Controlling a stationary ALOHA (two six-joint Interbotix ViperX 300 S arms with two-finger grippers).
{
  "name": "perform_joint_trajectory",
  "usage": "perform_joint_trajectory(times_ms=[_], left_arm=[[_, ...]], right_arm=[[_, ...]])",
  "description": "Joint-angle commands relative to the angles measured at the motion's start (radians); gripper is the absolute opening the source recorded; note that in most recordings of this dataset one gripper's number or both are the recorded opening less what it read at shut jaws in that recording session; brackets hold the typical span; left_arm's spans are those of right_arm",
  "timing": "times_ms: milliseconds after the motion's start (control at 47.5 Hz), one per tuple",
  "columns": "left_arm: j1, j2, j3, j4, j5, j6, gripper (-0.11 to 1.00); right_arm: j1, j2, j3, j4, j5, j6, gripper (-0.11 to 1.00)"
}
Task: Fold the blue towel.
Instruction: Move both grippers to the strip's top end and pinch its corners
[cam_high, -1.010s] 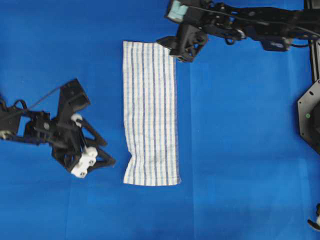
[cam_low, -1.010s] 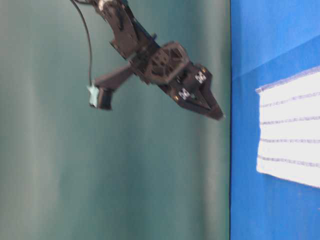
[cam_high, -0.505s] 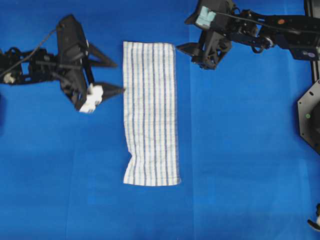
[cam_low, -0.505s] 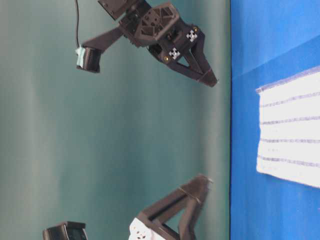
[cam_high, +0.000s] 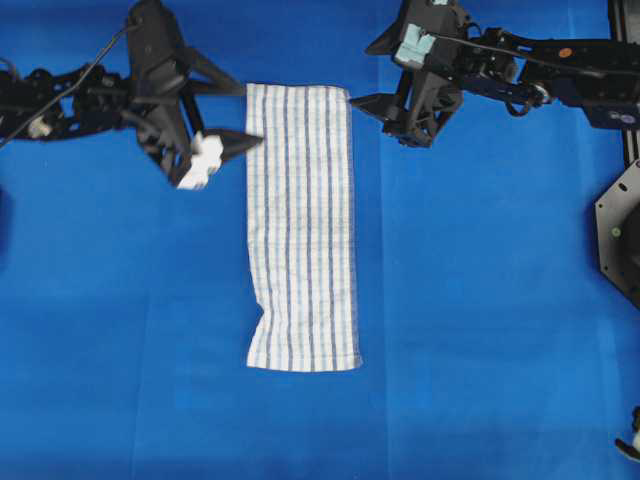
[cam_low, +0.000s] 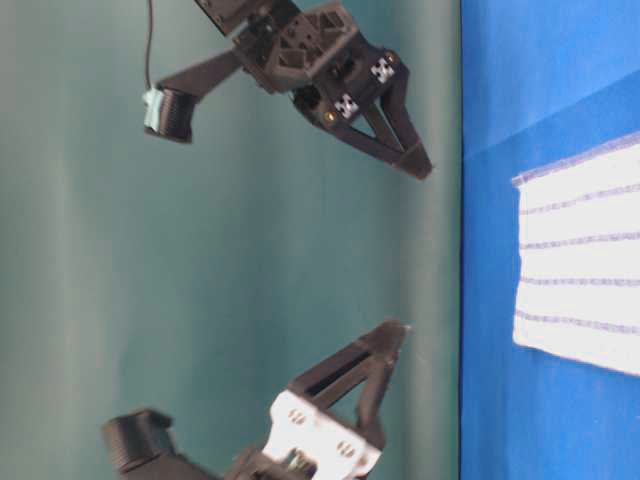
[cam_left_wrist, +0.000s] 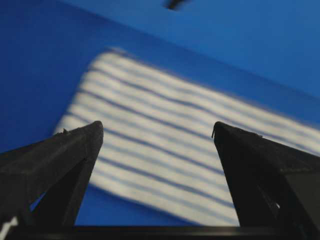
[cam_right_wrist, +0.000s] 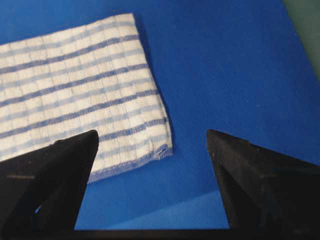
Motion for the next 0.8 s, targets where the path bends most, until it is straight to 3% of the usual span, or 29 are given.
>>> perform_joint_trajectory(times_ms=[0,252,778], left_arm=[[0.049,0.032,-0.026,0.002,-0.041,0.008,0.88],[0.138,0.167,-0.049,0.003,-0.144,0.009,0.88],[0.106,0.368,-0.097,0.003,-0.196,-0.008,0.88]], right_arm=[[-0.015,0.032,-0.038,0.0,-0.021,0.0,0.91],[-0.037,0.17,-0.098,0.002,-0.037,0.0,0.91],[-0.04,0.319,-0.1,0.034,-0.115,0.005,0.91]])
